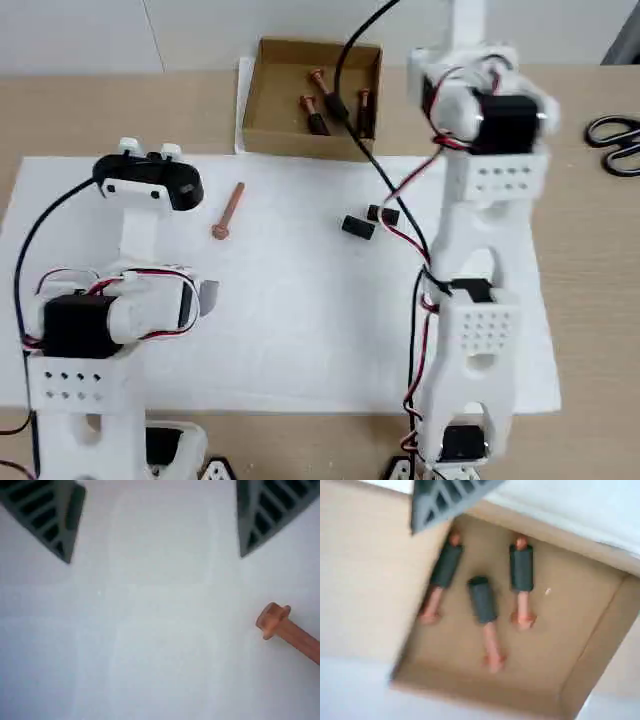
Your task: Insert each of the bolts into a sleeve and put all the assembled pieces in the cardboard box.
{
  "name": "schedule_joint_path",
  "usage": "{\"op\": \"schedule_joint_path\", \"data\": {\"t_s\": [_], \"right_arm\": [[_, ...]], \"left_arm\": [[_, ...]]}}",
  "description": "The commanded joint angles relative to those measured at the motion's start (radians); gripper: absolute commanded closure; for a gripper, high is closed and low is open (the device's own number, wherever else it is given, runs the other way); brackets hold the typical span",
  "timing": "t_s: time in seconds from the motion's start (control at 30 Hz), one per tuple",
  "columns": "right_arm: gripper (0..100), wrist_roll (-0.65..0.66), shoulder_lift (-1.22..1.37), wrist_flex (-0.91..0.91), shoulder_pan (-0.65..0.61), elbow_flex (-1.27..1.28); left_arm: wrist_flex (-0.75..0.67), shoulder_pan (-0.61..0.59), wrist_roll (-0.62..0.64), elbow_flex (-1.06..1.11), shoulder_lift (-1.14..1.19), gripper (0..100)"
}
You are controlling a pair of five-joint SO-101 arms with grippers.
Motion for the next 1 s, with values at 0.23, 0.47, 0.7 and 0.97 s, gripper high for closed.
{"op": "schedule_joint_path", "data": {"t_s": [0.23, 0.47, 0.7, 0.97], "right_arm": [[86.5, 0.141, -0.46, 0.033, 0.028, 0.367], [86.5, 0.249, -0.842, 0.025, -0.022, 1.022], [86.5, 0.425, -0.888, 0.019, -0.246, 1.421], [86.5, 0.443, -0.711, -0.122, -0.263, 1.484]], "left_arm": [[0.0, -0.008, -0.005, -0.008, -0.009, 80], [0.0, -0.003, -0.003, -0.008, -0.009, 80], [0.0, -0.003, -0.003, -0.008, -0.009, 80], [0.0, -0.009, -0.002, -0.005, -0.009, 80]]}}
